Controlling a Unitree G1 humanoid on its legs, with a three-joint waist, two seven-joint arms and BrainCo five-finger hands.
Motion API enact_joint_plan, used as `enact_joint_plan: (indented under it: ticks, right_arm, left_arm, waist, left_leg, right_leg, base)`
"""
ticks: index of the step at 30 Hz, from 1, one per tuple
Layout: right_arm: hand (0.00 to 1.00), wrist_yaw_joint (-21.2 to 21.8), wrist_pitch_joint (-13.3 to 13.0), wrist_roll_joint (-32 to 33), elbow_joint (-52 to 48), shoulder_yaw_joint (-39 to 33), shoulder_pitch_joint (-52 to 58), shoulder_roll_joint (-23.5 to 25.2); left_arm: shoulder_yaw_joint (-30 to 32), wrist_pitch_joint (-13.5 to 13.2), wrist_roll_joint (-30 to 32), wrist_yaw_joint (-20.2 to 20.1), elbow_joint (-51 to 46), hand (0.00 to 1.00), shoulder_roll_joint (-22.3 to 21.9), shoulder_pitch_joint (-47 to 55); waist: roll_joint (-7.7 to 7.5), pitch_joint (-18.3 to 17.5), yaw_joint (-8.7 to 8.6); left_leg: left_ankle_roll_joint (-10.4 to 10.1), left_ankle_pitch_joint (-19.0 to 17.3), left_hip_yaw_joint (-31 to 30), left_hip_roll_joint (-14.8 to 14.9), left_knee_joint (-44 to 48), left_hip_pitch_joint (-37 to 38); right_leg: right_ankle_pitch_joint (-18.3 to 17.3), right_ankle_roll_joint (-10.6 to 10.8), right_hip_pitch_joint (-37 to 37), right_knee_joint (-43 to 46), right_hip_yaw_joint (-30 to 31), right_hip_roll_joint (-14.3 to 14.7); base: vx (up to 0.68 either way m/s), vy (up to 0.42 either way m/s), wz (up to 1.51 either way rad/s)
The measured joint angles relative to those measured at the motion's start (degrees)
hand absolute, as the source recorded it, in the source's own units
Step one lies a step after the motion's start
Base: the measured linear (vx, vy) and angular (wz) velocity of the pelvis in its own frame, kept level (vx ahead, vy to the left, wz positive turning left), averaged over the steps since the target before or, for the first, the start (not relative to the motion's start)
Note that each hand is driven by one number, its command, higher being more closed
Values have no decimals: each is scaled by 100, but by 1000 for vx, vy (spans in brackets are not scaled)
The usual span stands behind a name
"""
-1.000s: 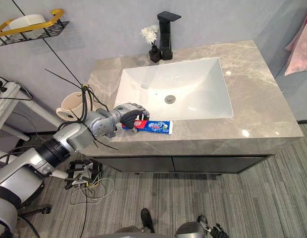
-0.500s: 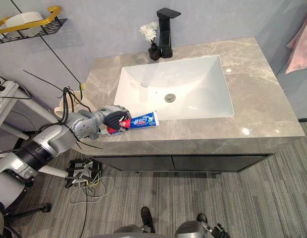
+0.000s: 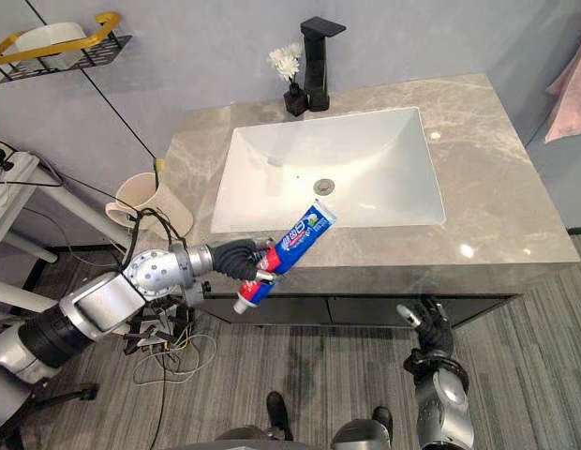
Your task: Organize washtable
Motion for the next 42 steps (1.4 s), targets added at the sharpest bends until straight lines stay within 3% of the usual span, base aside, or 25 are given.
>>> enact_joint_plan:
  ticks: [3,6,8,11,13,15,18,23,25,28,33,42]
  right_arm:
    - [0,-338,0,18,-992,-365,11,43]
    - [0,-503,-29,18,-1832,-561,-53,17]
    - [0,-478,-618,76,-2552,-656,-386,-210]
    - [0,-312,-1229,308,-3116,-672,-754,-612]
    - [0,-105,-1339,455,-3196,-631,-785,-641]
    - [0,41,-1322,733,-3195,-447,-569,-633]
    - [0,402,-1158,1284,-3196,76,-184,-661]
    - [0,1064,-807,2066,-3196,936,283,-1281]
    - [0,1418,-587,2370,-3190,1318,496,-1600]
    - [0,1646,-364,2676,-3176,1693,676,-1685]
    - [0,1883,-95,2988,-3084,2337,806,-1739]
    - [0,2017,33,3304,-2795,2951,717,-1763]
  left_arm:
    - [6,27,0,60,12,100,-547,28]
    - [42,45,0,60,12,100,-805,166]
    - [105,94,0,58,16,100,-928,390]
    - [158,119,0,55,36,100,-1004,406]
    - [191,119,0,56,38,100,-995,404]
    - [191,119,0,55,38,100,-988,402]
    - [192,119,5,50,38,100,-857,355]
    - [370,109,24,35,37,100,-513,328]
    - [415,95,72,1,36,100,-158,122]
    - [562,0,327,-26,35,100,86,22]
    - [629,-159,902,-44,32,100,149,-300]
    - [583,-286,1423,-55,33,100,-52,-579]
  waist:
    - [-10,-5,-21]
    - [-54,-87,-45]
    - [-147,-234,-88]
    - [-297,-399,-92]
    - [-456,-462,-86]
    - [-529,-499,-72]
    - [-523,-504,-11]
    - [-516,-509,32]
    - [-517,-509,58]
    - [-517,-509,53]
    - [-519,-509,51]
    - [-527,-513,38]
  left_leg:
    - [13,13,11,-2,-1,0]
    - [12,11,34,7,-3,-6]
    - [11,11,79,22,-4,-8]
    - [4,17,78,48,-4,-7]
    - [-6,25,77,84,-2,-11]
    - [-8,25,81,90,-2,-19]
    - [-8,25,107,90,-1,-38]
    - [-8,25,106,93,-1,-54]
    - [-8,25,98,94,-1,-57]
    - [-8,25,95,93,-1,-60]
    - [-10,28,81,92,-2,-72]
    - [-9,60,58,91,-1,-91]
  right_leg:
    - [60,-25,-10,-2,16,1]
    - [82,-32,-73,-9,54,8]
    - [98,-42,-110,-27,119,23]
    - [102,-36,-115,-29,132,50]
    - [105,-41,-120,-33,137,87]
    - [105,-41,-132,-34,141,95]
    - [106,-40,-175,-29,172,94]
    - [106,-40,-189,-26,170,97]
    - [105,-40,-189,-20,162,97]
    - [105,-41,-190,-19,158,97]
    - [105,-41,-195,-19,145,96]
    - [105,-41,-203,-20,124,97]
  base:
    - [-25,8,-5]
    - [-94,23,-8]
    - [-37,4,-14]
    - [-7,0,-1]
    - [0,0,0]
    - [0,0,0]
    - [5,2,-4]
    - [2,0,-1]
    - [0,0,0]
    - [0,0,0]
    - [0,0,0]
    - [0,0,0]
